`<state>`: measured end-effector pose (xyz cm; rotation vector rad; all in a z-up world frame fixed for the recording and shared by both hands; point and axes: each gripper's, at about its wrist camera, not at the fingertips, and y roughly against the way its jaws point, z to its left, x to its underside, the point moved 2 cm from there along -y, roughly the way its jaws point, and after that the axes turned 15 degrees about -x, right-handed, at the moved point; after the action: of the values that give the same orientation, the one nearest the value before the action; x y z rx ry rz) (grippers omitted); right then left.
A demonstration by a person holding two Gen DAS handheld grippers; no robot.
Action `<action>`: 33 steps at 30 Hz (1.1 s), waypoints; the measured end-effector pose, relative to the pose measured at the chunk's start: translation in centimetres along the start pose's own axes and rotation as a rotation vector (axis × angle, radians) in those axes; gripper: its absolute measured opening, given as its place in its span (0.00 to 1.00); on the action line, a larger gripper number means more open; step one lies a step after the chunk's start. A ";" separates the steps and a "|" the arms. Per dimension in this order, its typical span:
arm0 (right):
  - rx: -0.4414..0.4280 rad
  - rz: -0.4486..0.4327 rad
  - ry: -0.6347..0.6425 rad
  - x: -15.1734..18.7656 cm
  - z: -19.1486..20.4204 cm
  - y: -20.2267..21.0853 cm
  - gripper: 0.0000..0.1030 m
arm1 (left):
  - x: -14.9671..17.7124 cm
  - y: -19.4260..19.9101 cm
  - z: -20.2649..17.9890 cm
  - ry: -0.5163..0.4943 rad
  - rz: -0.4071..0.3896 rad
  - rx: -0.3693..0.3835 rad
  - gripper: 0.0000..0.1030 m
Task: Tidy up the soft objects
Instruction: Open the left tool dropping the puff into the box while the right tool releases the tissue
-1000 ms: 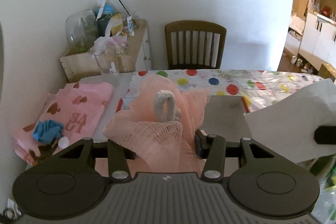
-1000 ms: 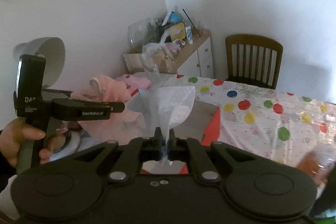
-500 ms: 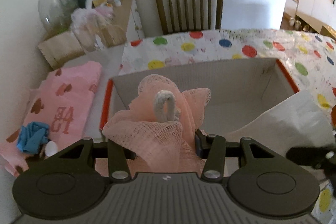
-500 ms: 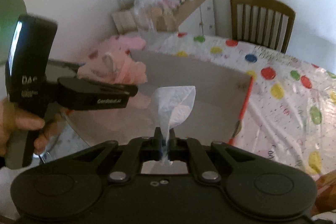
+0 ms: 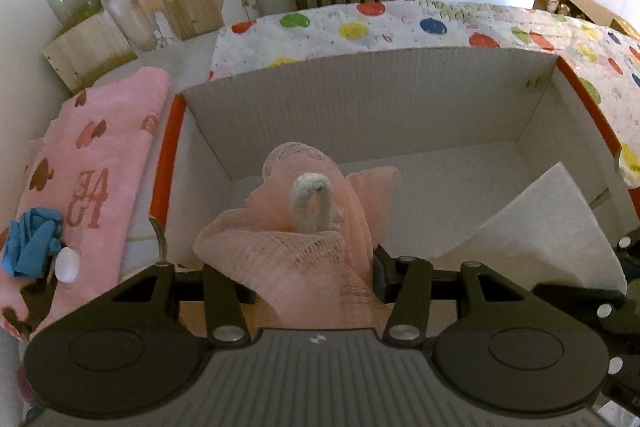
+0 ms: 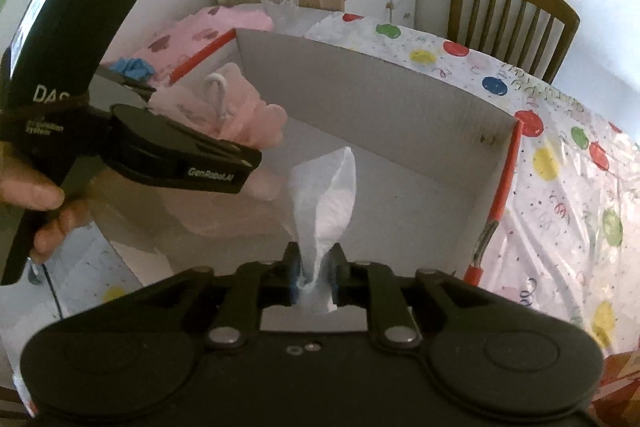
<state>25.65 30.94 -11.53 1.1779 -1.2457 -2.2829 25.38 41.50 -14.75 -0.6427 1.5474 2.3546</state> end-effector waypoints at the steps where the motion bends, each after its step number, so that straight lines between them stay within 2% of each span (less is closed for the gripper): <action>1: 0.011 0.005 0.008 0.0 0.1 -0.1 0.16 | 0.0 -0.1 0.0 -0.004 0.002 0.000 0.49; 6: 0.064 0.020 0.063 -0.1 0.5 -0.2 0.18 | 0.1 -0.2 -0.1 -0.013 0.003 0.003 0.55; 9: 0.068 0.021 0.059 -0.3 0.2 -0.3 0.21 | 0.1 -0.1 0.1 -0.008 -0.002 0.014 0.59; 12: 0.073 0.019 0.048 -0.4 -0.2 -0.3 0.26 | 0.1 0.2 0.1 -0.005 -0.011 0.025 0.64; 16: 0.085 0.000 0.029 -0.8 -0.6 0.0 0.36 | 0.2 0.8 0.2 -0.005 -0.043 0.023 0.76; 19: 0.077 -0.011 0.013 -0.9 -1.0 0.4 0.43 | 0.2 1.2 0.4 0.011 -0.050 0.034 0.76; 23: 0.085 -0.026 0.014 -0.9 -1.2 0.8 0.59 | 0.2 1.8 0.7 0.028 -0.068 0.033 0.76; 30: 0.083 -0.082 0.012 -0.8 -1.3 2.8 0.69 | 0.3 3.8 1.2 0.058 -0.107 0.030 0.81; 33: 0.074 -0.108 0.014 -0.5 -1.2 4.0 0.78 | 0.4 4.9 1.2 0.065 -0.124 0.041 0.81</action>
<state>26.40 28.21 -8.41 1.3148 -1.3010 -2.3182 22.67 40.60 -10.64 -0.7891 1.5316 2.2263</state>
